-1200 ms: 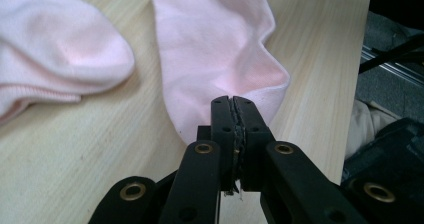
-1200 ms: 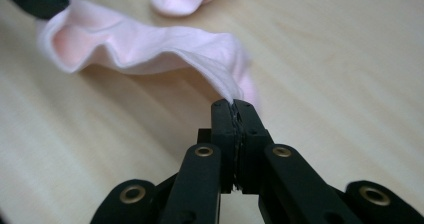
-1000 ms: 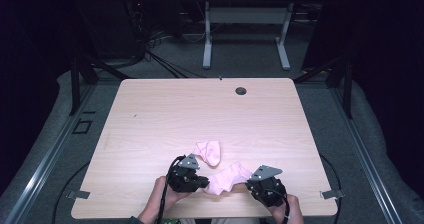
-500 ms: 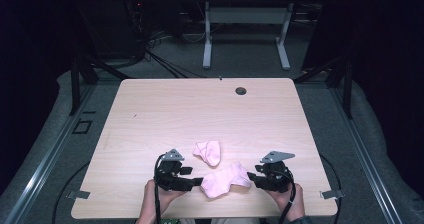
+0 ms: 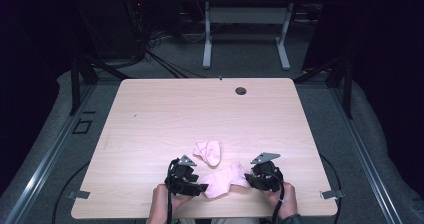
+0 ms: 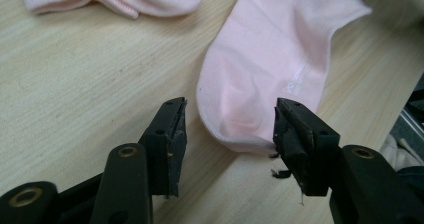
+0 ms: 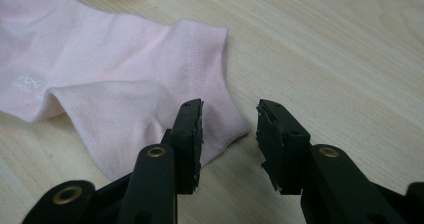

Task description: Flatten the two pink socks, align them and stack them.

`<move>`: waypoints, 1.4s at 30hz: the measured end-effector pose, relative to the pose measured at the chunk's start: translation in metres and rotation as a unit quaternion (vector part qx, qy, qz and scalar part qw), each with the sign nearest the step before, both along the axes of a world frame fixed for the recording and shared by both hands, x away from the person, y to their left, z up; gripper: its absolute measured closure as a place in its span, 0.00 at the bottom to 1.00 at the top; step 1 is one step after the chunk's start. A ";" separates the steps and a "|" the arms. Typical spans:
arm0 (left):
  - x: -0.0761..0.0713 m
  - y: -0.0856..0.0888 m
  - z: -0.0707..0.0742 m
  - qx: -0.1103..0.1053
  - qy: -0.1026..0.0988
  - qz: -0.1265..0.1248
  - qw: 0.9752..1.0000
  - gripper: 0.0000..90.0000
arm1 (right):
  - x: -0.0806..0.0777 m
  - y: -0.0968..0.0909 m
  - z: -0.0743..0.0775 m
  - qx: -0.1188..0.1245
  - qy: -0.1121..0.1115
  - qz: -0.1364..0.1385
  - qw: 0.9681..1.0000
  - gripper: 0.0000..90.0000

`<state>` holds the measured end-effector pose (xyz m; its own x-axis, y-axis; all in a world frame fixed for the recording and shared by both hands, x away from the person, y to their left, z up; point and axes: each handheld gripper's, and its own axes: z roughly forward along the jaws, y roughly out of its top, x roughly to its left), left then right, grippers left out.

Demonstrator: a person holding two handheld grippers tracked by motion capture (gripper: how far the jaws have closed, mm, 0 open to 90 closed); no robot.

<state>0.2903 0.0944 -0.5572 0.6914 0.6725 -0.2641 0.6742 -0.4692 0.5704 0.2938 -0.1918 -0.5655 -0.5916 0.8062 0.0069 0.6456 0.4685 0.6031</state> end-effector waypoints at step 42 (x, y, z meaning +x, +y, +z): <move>-0.006 0.074 -0.005 0.011 -0.097 0.101 0.990 0.11 | -0.024 0.000 0.020 0.072 0.006 0.011 0.997 0.49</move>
